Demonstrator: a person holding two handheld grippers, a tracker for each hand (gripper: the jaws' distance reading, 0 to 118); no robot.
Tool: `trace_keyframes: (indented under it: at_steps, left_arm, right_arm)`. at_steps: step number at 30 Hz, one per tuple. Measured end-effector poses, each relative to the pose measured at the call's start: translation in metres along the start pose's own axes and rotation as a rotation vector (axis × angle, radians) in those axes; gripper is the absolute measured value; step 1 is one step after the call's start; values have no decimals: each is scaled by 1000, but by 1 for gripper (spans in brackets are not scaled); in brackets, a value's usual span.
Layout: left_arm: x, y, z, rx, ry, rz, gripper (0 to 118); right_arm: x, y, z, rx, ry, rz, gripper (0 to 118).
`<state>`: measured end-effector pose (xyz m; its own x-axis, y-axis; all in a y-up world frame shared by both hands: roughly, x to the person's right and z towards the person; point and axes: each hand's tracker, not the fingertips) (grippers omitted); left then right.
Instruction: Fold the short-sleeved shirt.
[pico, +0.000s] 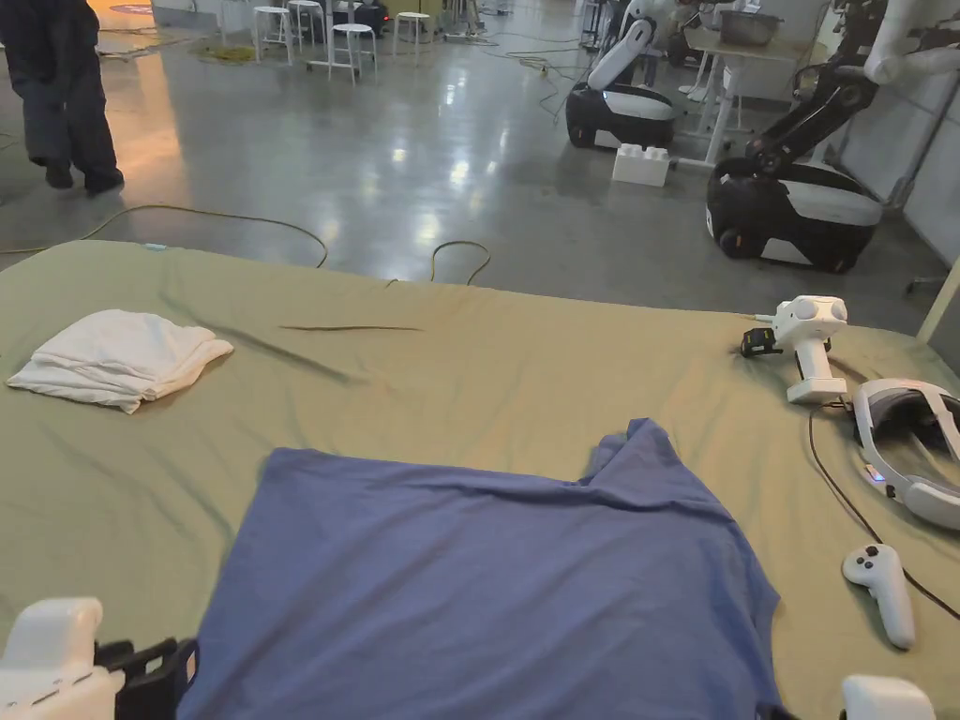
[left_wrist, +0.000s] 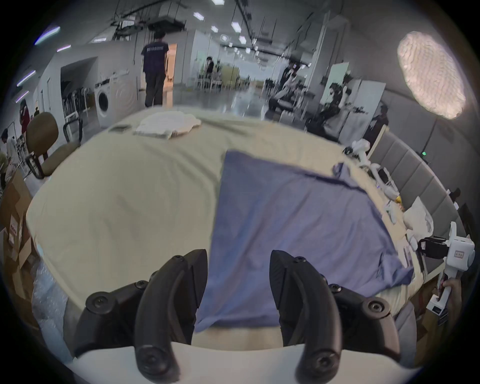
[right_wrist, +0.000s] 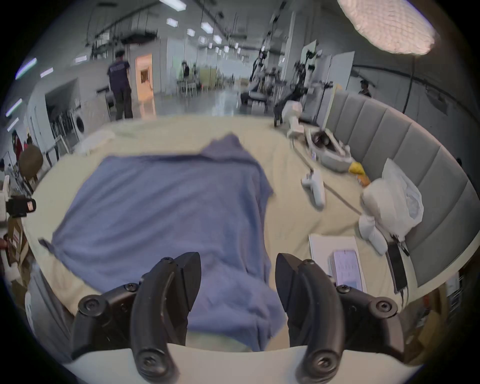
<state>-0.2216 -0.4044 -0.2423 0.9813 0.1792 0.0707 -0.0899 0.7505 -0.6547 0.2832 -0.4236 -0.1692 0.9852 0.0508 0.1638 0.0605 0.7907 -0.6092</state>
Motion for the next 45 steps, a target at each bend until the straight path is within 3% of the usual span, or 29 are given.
trace_keyframes:
  at_steps: [6,9,10,11,12,14,16,22,33,35,40,45]
  left_arm:
    - [35,24,-3,216,14,-118,52]
    - [53,31,-2,319,49,-156,42]
    - [61,33,1,348,63,-163,34]
    - [66,34,2,371,74,-159,24]
    - [70,36,3,400,65,-161,19]
    - [75,38,3,415,60,-169,5]
    - [79,39,5,438,49,-179,3]
    - [73,36,12,419,46,-201,1]
    - [-8,-15,-12,-94,99,-122,1]
    - [-17,-25,-18,-170,107,-71,7]
    - [-36,-52,-34,-311,103,44,56]
    - [-44,-63,-57,-383,161,65,61]
  right_arm:
    - [-22,36,15,298,23,-99,64]
    - [-38,49,23,431,5,-96,58]
    - [-43,53,26,468,-4,-81,48]
    - [-49,56,27,501,-10,-68,22]
    - [-54,59,29,535,-27,-55,9]
    - [-62,63,31,566,-86,-44,0]
    - [-66,65,32,609,-19,-59,0]
    - [-79,66,38,630,-49,8,0]
    - [-75,48,22,511,-4,25,0]
    - [-74,44,20,488,3,27,0]
    - [-70,35,14,435,7,27,0]
    - [-67,28,11,397,6,32,0]
